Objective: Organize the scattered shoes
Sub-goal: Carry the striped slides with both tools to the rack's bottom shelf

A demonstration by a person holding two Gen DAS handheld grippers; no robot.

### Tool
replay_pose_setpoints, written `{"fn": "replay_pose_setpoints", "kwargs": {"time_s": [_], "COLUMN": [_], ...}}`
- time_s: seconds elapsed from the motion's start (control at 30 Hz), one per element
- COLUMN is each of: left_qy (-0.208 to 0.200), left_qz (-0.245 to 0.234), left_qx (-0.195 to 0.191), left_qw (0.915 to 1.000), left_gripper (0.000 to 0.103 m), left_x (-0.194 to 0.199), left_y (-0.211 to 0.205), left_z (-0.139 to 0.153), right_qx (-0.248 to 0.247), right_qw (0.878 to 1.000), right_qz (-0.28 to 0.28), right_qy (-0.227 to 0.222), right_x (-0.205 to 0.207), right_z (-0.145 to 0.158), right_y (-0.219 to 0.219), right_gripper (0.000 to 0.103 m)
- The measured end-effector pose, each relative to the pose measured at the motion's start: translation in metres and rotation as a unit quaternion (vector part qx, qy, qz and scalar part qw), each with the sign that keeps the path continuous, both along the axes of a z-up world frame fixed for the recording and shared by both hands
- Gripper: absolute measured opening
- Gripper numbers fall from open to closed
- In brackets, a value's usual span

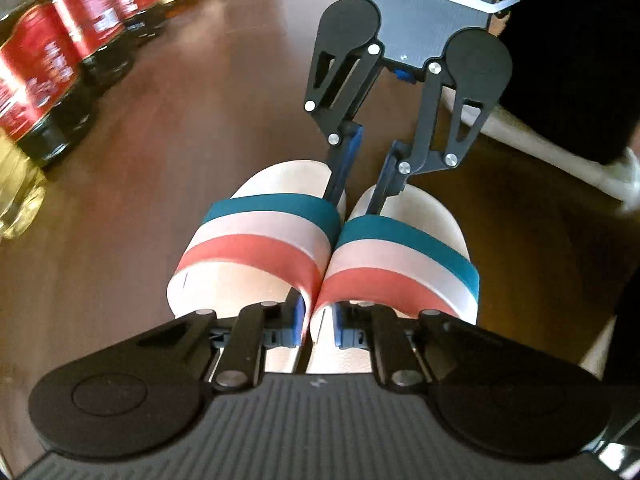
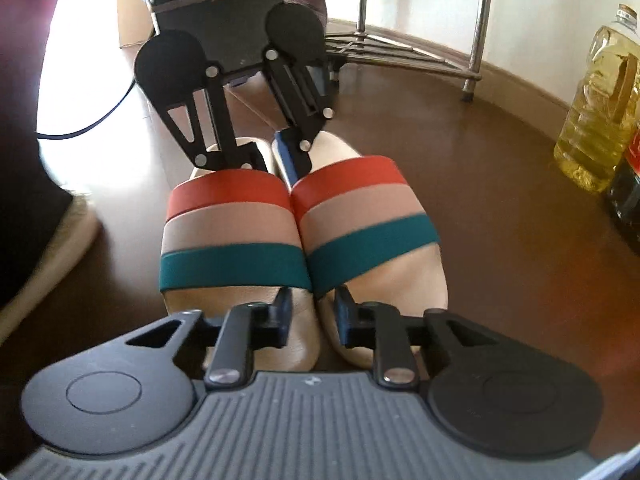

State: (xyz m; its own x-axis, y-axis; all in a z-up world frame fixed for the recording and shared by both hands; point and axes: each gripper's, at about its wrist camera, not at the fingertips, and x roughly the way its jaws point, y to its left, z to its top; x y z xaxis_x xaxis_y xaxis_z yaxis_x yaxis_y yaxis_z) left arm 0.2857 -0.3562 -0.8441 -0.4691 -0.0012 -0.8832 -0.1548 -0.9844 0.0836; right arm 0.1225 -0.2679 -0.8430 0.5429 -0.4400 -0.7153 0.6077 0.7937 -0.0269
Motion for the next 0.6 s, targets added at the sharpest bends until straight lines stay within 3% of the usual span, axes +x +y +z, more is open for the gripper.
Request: {"fn": "replay_pose_setpoints", "kwargs": {"time_s": [0.27, 0.43, 0.6], "left_qy": [-0.002, -0.021, -0.023], "left_qz": [0.041, 0.052, 0.065], "left_qx": [0.000, -0.011, -0.028], "left_qw": [0.9992, 0.9983, 0.9972], "left_gripper": [0.021, 0.020, 0.020], "left_x": [0.007, -0.005, -0.018], "left_y": [0.005, -0.004, -0.011], "left_z": [0.000, 0.007, 0.028], "right_qx": [-0.021, -0.010, -0.043], "right_qw": [0.991, 0.992, 0.994], "right_qz": [0.136, 0.122, 0.093], "right_qy": [0.006, -0.001, -0.042], "right_x": [-0.006, 0.001, -0.018], "right_z": [-0.003, 0.000, 0.016], "right_y": [-0.027, -0.037, -0.036], "right_gripper": [0.024, 0.016, 0.015]}}
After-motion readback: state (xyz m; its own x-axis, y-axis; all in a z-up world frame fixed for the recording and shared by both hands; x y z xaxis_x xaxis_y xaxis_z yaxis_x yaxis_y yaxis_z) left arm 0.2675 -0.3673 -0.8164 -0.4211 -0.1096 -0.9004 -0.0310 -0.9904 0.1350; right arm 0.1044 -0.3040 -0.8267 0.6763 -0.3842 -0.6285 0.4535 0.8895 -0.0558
